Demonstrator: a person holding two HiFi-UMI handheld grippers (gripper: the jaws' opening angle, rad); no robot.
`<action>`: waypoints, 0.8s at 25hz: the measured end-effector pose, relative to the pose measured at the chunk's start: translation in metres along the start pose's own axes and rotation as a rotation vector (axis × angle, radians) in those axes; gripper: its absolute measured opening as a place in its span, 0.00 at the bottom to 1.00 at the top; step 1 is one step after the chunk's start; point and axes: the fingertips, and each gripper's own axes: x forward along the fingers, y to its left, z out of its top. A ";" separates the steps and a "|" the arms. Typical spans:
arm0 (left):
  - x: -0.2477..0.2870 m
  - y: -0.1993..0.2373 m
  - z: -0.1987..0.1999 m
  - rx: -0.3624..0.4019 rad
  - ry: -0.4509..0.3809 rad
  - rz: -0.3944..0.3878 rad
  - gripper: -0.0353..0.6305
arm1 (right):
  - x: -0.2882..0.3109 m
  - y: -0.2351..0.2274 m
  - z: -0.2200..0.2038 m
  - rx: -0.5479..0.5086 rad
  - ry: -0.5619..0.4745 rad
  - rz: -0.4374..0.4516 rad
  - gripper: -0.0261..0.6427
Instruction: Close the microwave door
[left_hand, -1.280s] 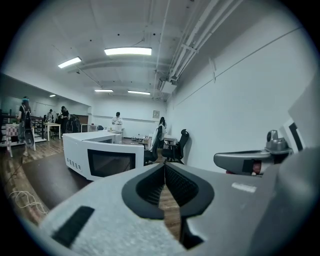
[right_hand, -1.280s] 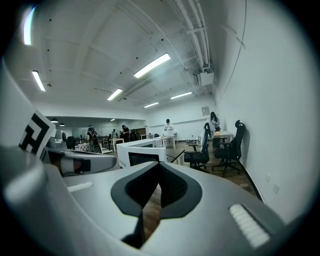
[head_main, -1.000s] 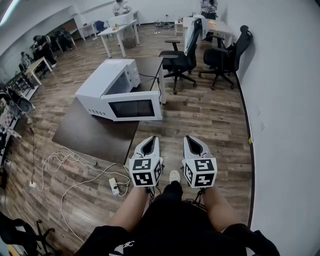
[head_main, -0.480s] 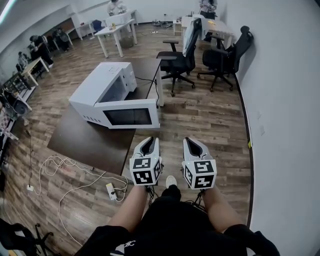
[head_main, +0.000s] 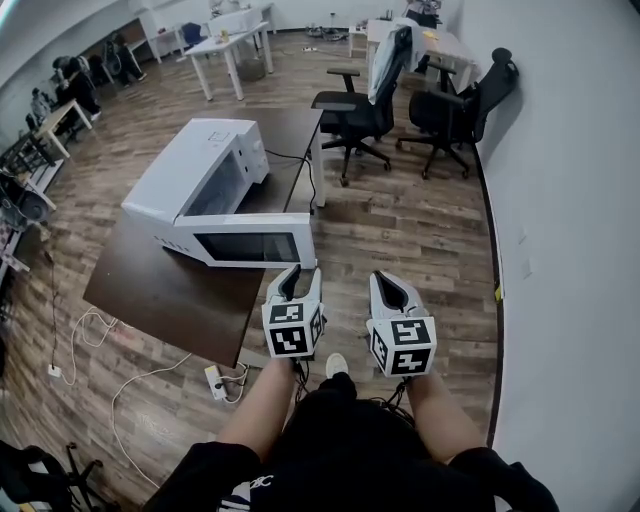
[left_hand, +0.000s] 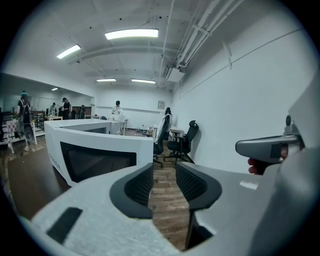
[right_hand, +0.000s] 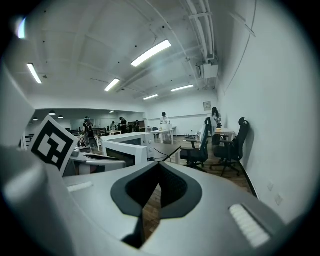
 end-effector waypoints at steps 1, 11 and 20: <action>0.008 0.005 0.001 -0.011 0.002 0.005 0.28 | 0.006 -0.003 0.001 0.000 0.005 -0.001 0.05; 0.079 0.039 -0.010 -0.038 0.059 0.090 0.31 | 0.065 -0.038 0.004 0.006 0.052 -0.023 0.05; 0.114 0.054 -0.012 -0.041 0.085 0.127 0.33 | 0.105 -0.057 0.002 0.018 0.085 -0.023 0.05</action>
